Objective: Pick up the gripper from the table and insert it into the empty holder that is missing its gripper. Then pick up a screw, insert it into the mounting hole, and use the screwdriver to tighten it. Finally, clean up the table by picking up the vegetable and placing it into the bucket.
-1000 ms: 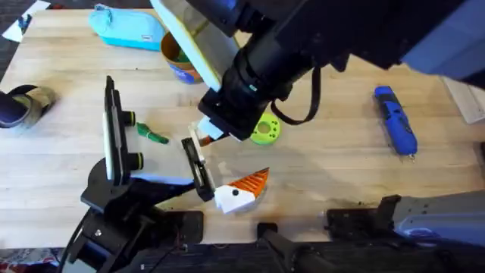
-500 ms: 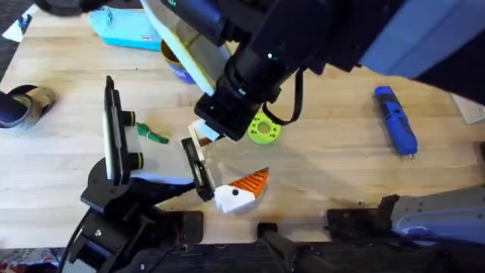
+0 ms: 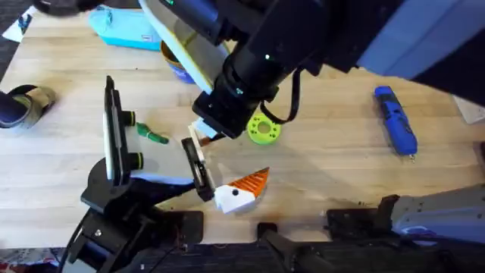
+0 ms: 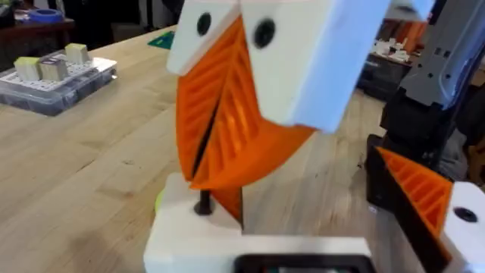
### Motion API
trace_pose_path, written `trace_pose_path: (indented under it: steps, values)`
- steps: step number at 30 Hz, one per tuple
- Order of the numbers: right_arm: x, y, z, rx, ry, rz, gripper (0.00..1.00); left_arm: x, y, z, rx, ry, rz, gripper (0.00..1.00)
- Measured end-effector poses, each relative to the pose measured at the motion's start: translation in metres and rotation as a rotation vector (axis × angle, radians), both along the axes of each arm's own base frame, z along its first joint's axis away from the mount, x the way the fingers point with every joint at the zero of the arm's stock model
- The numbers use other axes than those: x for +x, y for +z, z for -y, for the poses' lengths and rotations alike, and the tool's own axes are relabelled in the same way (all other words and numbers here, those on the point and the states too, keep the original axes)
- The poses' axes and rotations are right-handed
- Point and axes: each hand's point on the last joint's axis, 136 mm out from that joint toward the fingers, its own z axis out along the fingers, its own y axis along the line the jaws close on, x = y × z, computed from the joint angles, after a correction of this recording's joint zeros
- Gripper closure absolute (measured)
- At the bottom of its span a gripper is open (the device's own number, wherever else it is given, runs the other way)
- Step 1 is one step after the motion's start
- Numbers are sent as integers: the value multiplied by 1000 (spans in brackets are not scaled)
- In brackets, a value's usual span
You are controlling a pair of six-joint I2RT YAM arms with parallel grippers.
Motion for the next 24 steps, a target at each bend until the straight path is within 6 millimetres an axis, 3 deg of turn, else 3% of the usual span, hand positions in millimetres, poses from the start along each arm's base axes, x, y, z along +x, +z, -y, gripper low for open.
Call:
trace_pose_path:
  steps: [9,12,17,19,24]
  values:
    - [3,-8,-5,-13,-1,-9,972,1,-1,0,-5,3,-20,14]
    - [3,-9,-5,-14,-5,-12,694,1,-1,0,-6,4,-21,14]
    - [11,-8,0,-28,-28,10,71,0,-1,0,-7,4,-22,14]
    - [15,-5,1,-21,-36,16,11,0,0,0,-6,2,-19,14]
    - [18,13,0,23,-42,37,5,0,0,0,-5,0,-16,14]
